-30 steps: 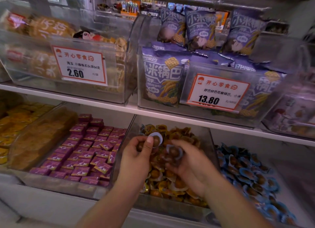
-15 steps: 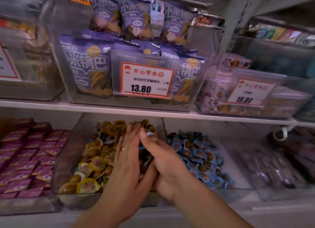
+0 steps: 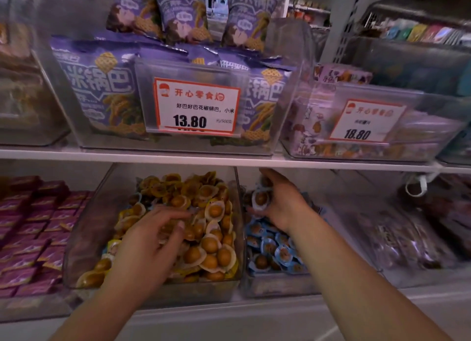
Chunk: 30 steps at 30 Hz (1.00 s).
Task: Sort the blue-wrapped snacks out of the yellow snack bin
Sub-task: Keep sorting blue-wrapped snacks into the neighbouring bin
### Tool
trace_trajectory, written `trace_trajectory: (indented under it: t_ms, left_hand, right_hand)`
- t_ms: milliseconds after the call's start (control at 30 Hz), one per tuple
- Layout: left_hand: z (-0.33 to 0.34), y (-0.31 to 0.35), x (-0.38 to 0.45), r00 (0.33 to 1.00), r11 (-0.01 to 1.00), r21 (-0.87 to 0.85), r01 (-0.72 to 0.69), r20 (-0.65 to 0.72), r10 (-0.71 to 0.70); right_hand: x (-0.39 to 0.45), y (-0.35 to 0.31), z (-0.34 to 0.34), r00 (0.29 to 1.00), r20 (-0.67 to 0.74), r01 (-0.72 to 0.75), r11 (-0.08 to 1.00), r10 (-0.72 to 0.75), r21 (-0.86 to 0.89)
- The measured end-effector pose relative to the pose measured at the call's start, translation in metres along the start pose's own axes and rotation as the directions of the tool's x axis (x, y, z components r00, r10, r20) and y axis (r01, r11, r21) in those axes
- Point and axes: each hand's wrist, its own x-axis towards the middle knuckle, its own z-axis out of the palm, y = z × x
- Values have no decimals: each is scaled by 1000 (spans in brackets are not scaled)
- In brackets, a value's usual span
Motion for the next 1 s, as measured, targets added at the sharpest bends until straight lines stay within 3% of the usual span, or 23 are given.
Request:
trace_trajectory:
  t_ms: [67, 100, 200, 233, 333, 400, 467, 533, 600, 700, 833, 1000]
  left_hand:
    - [-10, 1, -1, 998, 999, 36, -39, -45, 40]
    - [-16, 1, -1, 996, 996, 59, -60, -68, 64]
    - [-44, -6, -3, 982, 995, 72, -65, -170, 76]
    - [-55, -10, -4, 973, 996, 75, -50, -220, 65]
    - [-87, -26, -10, 937, 991, 129, 20, -349, 27]
    - [-99, -33, -16, 941, 987, 153, 46, -339, 8]
    - [-102, -40, -24, 967, 979, 197, 60, -254, -8]
    - [-102, -45, -32, 987, 960, 271, 72, -155, -31]
    - [-102, -50, -38, 994, 948, 305, 85, -88, -61]
    - [-105, -54, -40, 994, 955, 278, 108, -42, -101]
    - [-108, -56, -41, 996, 967, 237, 89, -34, -83]
    - [-109, -60, -41, 997, 968, 239, 77, -30, -72]
  right_hand:
    - [12, -3, -3, 991, -70, 84, 943, -112, -322]
    - [15, -5, -5, 971, -89, 149, 857, -220, -493]
    - [11, -2, -3, 869, 42, 271, 404, -493, -874]
    - [6, 3, 1, 823, 97, 317, 311, -560, -896]
    - [-22, 25, 28, 673, 235, 538, 246, -701, -806]
    - [-46, 43, 54, 506, 426, 673, 34, -750, -739]
    - [-67, 63, 82, 383, 636, 764, -157, -670, -625]
    - [-73, 87, 106, 406, 794, 840, -159, -453, -520]
    - [-69, 113, 126, 471, 867, 873, -54, -160, -484]
    - [-49, 134, 144, 505, 857, 856, -183, 101, -483]
    - [-30, 121, 147, 493, 860, 864, -196, 133, -465]
    - [-12, 100, 127, 580, 812, 756, -414, 67, -507]
